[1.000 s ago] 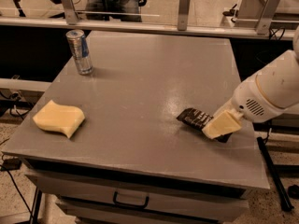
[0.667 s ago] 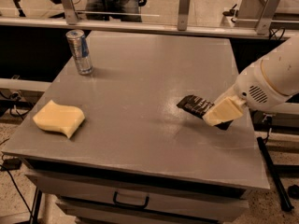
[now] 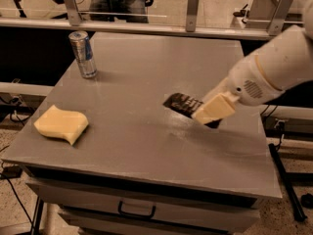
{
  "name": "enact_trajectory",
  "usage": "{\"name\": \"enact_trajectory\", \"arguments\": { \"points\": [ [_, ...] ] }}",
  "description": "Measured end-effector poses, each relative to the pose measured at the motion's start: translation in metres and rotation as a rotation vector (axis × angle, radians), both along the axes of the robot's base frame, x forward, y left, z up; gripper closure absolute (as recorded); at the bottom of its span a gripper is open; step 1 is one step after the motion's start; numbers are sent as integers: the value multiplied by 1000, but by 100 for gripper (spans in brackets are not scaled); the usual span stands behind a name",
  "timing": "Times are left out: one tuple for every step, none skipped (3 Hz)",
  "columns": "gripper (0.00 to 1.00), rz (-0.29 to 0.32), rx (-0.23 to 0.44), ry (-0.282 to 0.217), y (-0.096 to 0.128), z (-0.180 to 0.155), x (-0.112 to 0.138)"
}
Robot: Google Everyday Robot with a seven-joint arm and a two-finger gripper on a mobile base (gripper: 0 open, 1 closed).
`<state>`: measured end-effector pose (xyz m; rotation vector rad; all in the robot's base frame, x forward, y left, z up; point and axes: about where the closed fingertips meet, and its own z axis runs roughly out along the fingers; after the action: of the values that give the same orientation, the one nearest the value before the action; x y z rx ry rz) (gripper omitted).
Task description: Move rxbar chocolate near sponge
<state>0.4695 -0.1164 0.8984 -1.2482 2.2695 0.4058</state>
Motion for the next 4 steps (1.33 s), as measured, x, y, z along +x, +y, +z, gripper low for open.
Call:
{"name": "enact_trajectory", "arguments": {
  "points": [
    [100, 253, 70, -33, 110, 12, 7],
    [98, 387, 78, -57, 188, 3, 10],
    [68, 422, 63, -48, 240, -14, 26],
    [36, 435, 101, -29, 274, -17, 30]
  ]
}}
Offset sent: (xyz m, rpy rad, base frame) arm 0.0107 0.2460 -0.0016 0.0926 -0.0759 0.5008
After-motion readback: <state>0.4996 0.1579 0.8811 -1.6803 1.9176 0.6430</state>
